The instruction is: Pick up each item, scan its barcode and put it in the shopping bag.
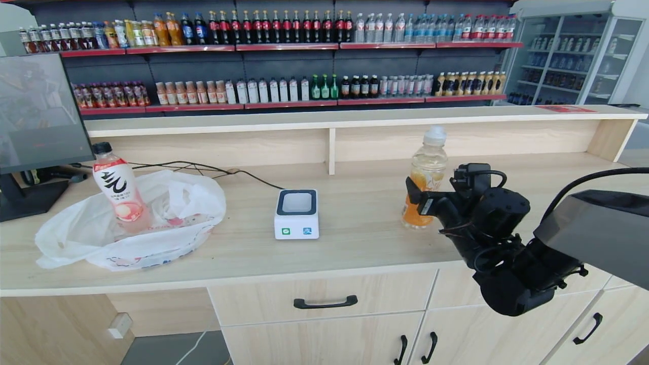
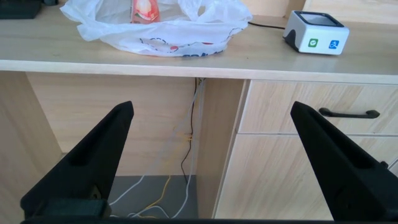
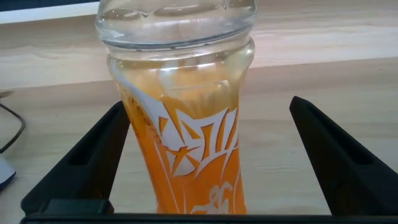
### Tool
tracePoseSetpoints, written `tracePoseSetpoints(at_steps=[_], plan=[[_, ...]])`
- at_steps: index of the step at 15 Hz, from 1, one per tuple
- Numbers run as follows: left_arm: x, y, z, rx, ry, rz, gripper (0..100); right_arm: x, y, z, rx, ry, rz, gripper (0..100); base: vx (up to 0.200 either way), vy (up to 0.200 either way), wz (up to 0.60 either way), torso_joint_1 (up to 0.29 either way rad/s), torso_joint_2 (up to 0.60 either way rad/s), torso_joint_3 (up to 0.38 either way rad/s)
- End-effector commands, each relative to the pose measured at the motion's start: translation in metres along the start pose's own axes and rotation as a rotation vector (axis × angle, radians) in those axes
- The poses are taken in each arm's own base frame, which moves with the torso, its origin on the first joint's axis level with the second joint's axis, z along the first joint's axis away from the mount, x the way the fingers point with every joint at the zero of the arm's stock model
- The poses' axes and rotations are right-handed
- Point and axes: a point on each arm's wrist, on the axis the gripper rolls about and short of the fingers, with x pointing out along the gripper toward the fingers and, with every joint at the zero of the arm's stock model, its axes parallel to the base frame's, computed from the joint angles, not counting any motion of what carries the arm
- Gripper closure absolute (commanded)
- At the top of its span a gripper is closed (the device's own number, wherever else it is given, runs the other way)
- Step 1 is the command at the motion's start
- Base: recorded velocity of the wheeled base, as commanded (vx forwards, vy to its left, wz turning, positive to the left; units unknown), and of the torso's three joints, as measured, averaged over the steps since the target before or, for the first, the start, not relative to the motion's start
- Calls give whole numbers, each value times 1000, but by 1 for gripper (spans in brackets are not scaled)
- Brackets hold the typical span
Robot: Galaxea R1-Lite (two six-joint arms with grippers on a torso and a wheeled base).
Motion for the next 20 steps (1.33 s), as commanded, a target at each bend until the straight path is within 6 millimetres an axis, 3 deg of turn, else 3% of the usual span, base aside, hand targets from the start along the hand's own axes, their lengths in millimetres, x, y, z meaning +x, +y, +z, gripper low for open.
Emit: tracePoseSetpoints(at_steps=[1,9,20], plan=[[0,0,0,-1,0,0,0,9,-2,-12,-1,5,-9,0,0,0,0,0,0,0],[0,0,1,5,-6,0,0,23,2,-25,3,-13,-4,0,0,0,0,0,0,0],[0,0,1,2,-11,3,0,29,2,-21,6,-38,-8,0,0,0,0,0,0,0]])
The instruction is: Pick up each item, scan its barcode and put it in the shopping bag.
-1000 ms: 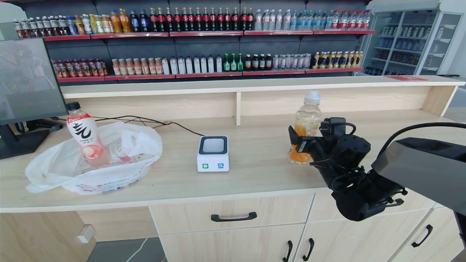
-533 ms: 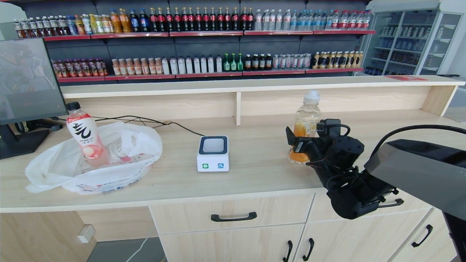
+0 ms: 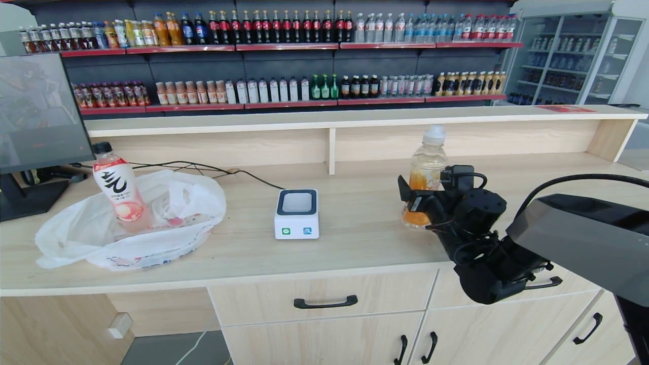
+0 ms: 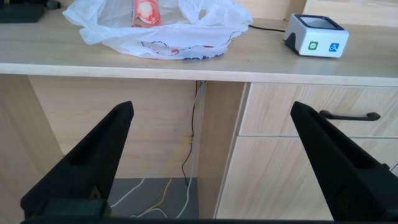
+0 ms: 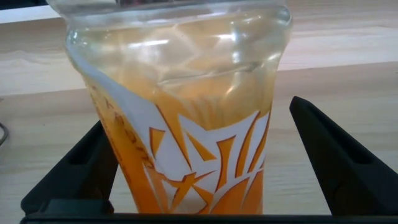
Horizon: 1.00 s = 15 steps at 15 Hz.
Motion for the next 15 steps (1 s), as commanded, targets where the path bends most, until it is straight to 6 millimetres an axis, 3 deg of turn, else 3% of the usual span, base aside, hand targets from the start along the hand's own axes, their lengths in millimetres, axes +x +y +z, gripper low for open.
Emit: tracePoseSetpoints(at_steps=[1,2,3,15], plan=[[0,0,0,0,0,0,0,0,0,1,1,-2,-1,0,0,0,0,0,0,0],[0,0,0,0,0,0,0,0,-1,1,1,-2,-2,0,0,0,0,0,0,0],[0,0,0,0,1,0,0,1,-3,1,1,-3,-7,100,0,0,0,0,0,0],[0,0,0,1,1,0,0,1,-7,8,-1,-19,-18,100,0,0,0,0,0,0]])
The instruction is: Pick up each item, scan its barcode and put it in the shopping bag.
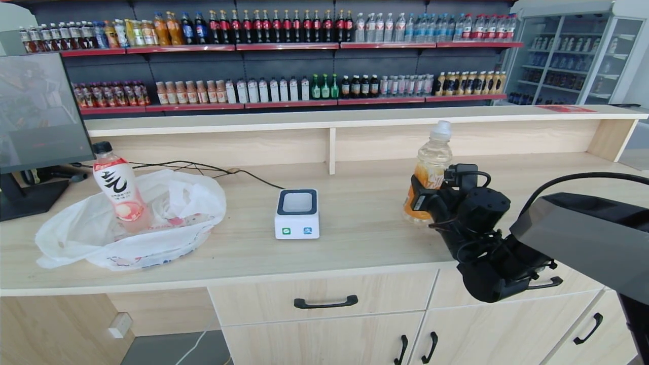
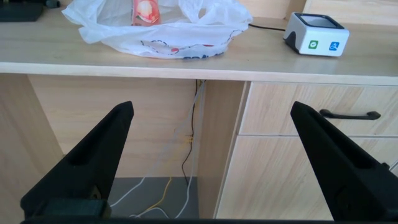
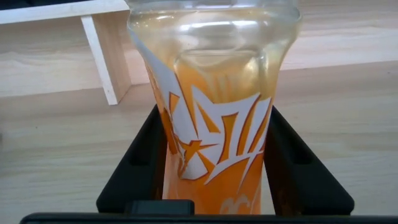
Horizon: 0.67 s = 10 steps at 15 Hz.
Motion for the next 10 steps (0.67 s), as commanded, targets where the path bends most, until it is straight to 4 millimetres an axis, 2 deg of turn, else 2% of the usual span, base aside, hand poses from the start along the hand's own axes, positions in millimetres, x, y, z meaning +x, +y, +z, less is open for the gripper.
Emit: tracePoseSetpoints(at_steps=[1,10], plan=[[0,0,0,0,0,0,0,0,0,7,4,-17,-1,100,0,0,0,0,0,0],[0,0,0,-1,1,0,0,-7,2,30,12,-47,7,100,0,0,0,0,0,0]])
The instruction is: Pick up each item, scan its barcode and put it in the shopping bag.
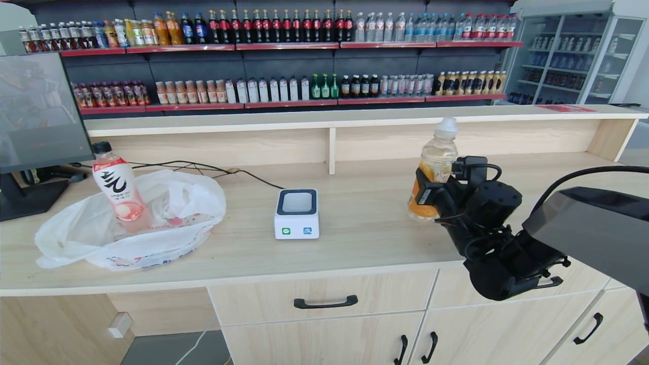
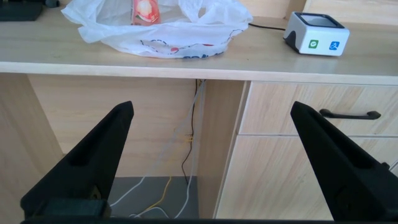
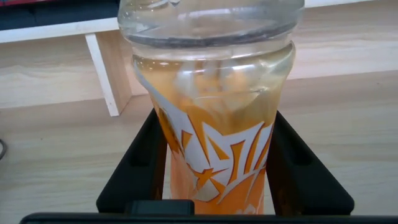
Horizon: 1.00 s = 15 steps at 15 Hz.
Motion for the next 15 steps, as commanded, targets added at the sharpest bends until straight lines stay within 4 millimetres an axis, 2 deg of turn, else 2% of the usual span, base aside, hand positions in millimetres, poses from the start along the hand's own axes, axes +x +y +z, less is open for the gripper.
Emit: tracePoseSetpoints(at_steps=[1,5,9,12,14,15], plan=[[0,0,0,0,-1,0,0,-2,1,10,5,-18,2,100,0,0,0,0,0,0],[0,0,0,-2,-1,0,0,-3,1,9,4,-12,3,100,0,0,0,0,0,0],[0,0,0,-2,-1,0,0,-26,17,39,23,-30,54,100,0,0,0,0,0,0],[0,0,0,-2,-1,0,0,-59,28,67,41,-26,110,100,0,0,0,0,0,0],[0,0,0,-2,-1,0,0,-92,36,97,67,-48,170,100,0,0,0,0,0,0],[0,0,0,-2,-1,0,0,-110,41,105,80,-44,211,100,0,0,0,0,0,0]])
